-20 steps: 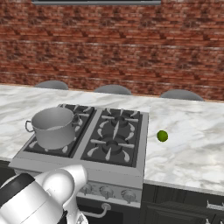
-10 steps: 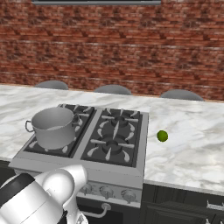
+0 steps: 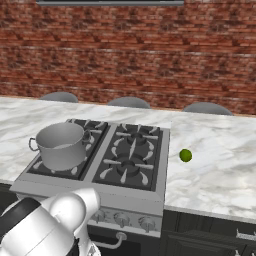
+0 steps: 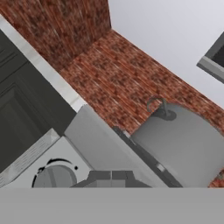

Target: Turn on the burner for the pot on the stove. Wait thirty seconds for the pot to heat up. Then add the lime to the pot.

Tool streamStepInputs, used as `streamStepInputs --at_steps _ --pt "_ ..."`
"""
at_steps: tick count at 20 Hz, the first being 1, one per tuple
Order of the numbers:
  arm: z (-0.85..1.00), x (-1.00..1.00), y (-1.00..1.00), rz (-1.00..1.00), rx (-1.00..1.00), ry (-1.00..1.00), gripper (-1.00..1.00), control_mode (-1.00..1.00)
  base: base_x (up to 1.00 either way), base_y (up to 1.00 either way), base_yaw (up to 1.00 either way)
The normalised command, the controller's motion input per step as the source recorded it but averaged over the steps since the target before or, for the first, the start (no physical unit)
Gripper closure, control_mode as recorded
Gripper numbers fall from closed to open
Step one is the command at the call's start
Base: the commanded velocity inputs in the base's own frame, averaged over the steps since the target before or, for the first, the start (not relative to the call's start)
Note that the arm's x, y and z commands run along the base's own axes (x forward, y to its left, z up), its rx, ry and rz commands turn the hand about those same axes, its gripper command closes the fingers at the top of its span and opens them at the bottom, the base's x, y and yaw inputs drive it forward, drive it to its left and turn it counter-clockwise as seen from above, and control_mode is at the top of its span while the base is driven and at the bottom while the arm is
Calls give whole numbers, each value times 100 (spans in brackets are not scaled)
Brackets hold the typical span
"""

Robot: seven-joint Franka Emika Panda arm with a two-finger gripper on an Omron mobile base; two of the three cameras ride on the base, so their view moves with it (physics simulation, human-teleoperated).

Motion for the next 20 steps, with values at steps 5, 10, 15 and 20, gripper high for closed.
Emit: streamStepInputs --at_steps 5,10,15,20 --pt "48 -39 0 -1 2 0 100 -100 0 0 0" --pt "72 -42 0 -1 0 0 100 -100 0 0 0" --pt "88 -33 -3 -7 0 -3 100 -100 0 0 0" --pt "99 -28 -7 -8 0 -1 100 -100 0 0 0"
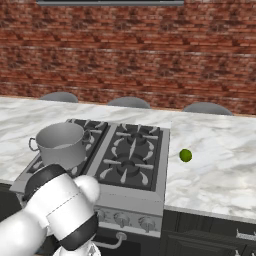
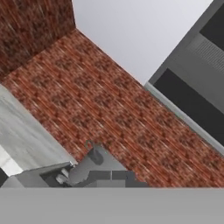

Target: Turn on the burner for the pot on the stove. Wait thirty seconds for the pot to heat up. Then add the lime to the pot.

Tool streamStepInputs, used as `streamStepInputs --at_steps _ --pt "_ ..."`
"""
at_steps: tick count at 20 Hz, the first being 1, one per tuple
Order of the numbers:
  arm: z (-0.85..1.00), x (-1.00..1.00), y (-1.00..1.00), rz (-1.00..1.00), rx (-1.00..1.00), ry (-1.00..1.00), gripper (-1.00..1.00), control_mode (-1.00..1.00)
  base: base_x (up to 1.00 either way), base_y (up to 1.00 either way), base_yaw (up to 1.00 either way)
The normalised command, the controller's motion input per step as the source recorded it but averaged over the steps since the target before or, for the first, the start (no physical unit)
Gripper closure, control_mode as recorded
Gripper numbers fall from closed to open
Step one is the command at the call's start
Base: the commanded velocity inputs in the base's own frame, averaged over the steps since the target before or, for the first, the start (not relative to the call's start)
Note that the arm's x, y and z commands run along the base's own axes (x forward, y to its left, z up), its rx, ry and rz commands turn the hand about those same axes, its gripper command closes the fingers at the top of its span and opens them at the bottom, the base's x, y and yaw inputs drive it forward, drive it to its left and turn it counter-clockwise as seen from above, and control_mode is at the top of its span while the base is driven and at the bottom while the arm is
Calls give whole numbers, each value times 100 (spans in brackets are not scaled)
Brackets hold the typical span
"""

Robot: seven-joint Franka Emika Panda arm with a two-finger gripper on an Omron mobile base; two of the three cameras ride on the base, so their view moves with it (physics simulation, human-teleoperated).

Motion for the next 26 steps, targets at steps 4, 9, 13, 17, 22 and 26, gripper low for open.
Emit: streamStepInputs --at_steps 4,9,13,17,22,26 --pt "98 -17 -18 -7 0 0 100 -100 0 0 0" --pt "96 0 -4 0 1 0 100 -100 0 0 0" --pt "84 0 -10 0 9 14 100 -100 0 0 0" --pt "74 1 -13 0 14 26 100 -100 0 0 0" --pt "56 19 -13 -1 9 30 100 -100 0 0 0" --pt "6 9 -18 0 5 12 100 -100 0 0 0"
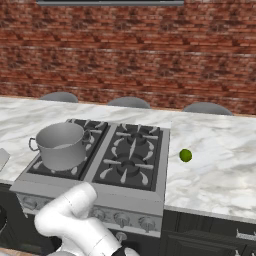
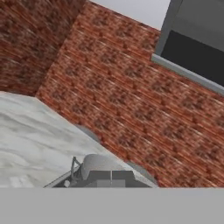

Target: Turn on the burner for the pot on the stove. Wait thirty seconds for the pot to heat up. Then add the lime to the pot.

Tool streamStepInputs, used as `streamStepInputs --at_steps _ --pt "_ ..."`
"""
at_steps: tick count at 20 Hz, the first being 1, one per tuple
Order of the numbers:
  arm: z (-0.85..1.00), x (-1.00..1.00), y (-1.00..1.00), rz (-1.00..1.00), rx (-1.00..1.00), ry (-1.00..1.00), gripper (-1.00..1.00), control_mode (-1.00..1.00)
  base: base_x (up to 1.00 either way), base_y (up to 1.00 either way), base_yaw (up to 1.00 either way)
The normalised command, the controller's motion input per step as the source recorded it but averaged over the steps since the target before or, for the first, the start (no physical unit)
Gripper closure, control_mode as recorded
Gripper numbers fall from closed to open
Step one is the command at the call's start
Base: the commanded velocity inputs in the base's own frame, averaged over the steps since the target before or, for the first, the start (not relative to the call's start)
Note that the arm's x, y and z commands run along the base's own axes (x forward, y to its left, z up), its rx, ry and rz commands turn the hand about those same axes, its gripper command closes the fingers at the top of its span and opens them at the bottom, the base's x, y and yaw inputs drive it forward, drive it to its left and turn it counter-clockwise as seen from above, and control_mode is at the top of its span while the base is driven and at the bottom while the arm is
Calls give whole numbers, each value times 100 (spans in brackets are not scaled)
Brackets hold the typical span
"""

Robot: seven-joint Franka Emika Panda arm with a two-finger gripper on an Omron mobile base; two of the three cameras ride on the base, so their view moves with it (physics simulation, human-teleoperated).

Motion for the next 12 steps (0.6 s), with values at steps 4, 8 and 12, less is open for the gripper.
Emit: streamStepInputs --at_steps 4,8,12 --pt "28 7 -14 0 5 14 100 -100 0 0 0" --pt "65 0 -4 -3 3 24 100 -100 0 0 0" --pt "65 -5 -12 -3 8 19 100 -100 0 0 0"
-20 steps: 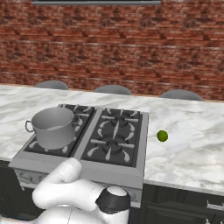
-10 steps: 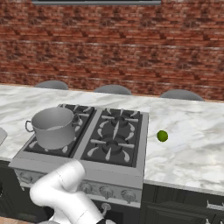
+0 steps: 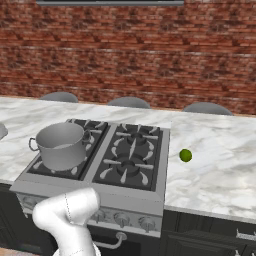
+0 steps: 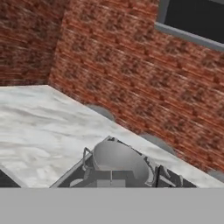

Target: Turn on the burner for the pot on the stove. Wait thirty seconds for the pot to heat up. Then add the lime to the pot.

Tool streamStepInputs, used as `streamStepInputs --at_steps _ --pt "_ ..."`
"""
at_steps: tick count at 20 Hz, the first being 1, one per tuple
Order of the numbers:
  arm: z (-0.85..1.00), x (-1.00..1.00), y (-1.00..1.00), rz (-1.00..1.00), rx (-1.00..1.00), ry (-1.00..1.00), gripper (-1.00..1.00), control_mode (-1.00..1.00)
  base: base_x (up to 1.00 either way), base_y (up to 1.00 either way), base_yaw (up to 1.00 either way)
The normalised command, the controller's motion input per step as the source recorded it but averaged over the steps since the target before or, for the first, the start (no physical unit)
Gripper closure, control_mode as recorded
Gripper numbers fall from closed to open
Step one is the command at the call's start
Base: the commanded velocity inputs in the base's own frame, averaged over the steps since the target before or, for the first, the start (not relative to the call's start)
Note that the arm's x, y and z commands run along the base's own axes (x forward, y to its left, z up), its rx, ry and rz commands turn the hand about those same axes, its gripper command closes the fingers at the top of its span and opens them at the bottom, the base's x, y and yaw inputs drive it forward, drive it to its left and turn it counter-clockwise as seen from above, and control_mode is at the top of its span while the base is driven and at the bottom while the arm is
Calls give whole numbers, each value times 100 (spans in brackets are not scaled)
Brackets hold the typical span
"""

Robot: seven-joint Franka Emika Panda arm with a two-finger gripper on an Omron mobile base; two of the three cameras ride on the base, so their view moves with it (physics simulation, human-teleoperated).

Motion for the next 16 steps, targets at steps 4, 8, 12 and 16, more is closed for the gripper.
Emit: streamStepInputs --at_steps 4,8,12,16 --pt "38 0 -34 -3 13 24 100 -100 0 0 0" --pt "2 0 -51 0 7 30 100 -100 0 0 0" --pt "8 0 -51 -4 1 23 100 -100 0 0 0" --pt "0 0 -51 -6 1 40 100 -100 0 0 0"
